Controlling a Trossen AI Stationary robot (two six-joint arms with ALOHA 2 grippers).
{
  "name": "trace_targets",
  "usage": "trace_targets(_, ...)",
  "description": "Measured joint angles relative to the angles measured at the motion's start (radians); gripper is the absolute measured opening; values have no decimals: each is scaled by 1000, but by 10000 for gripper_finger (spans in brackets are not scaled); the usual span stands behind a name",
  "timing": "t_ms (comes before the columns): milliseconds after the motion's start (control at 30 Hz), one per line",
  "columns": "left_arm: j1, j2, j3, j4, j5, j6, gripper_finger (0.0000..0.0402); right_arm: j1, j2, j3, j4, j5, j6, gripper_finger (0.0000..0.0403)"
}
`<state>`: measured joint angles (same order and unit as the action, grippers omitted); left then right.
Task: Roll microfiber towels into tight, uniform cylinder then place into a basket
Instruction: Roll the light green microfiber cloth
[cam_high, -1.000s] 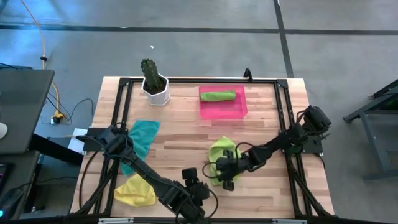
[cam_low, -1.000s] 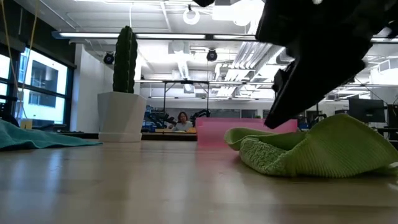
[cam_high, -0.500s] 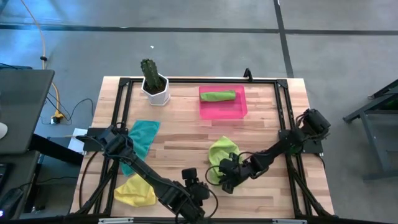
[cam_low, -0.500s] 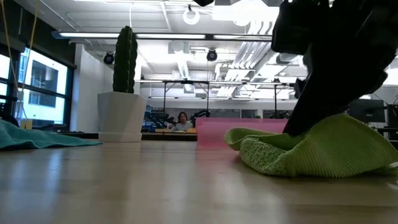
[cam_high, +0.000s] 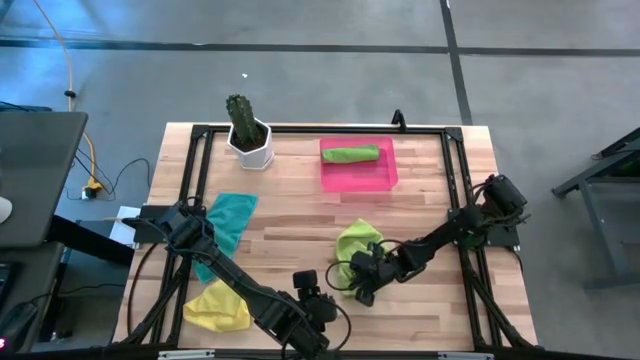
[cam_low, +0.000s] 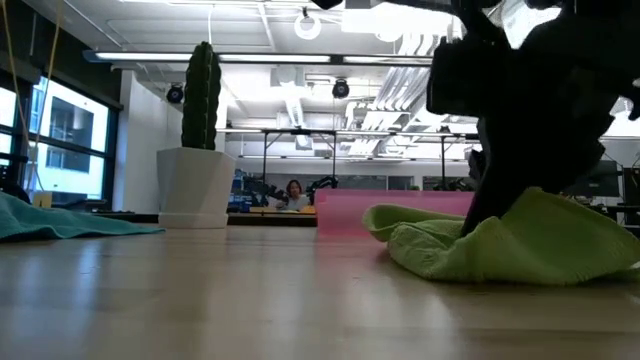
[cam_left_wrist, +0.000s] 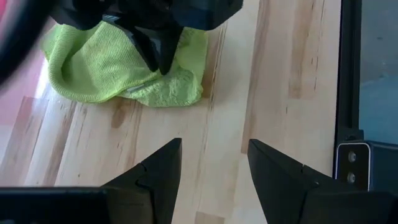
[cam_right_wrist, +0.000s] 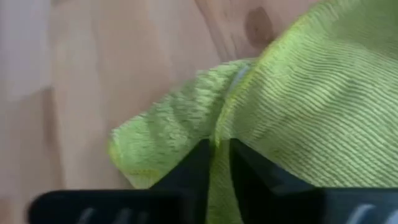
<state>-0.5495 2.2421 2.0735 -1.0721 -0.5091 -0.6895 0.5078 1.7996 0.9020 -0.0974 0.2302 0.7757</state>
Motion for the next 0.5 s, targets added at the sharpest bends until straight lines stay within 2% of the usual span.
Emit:
trace_targets(67,0,0,0,0,0,11,175,-3,0,0,-20,-3,-27,21)
trace_targets(133,0,0,0,0,0,12,175,-4,-2,0,-34,-11,-49,6)
trace_targets(400,0,0,0,-2,-3,13,175,-3,-131,0,-133,-32,-89,2)
trace_targets(500,0,0,0,-2,-35,24,175,2,-195,0,-162,-25,-104,3)
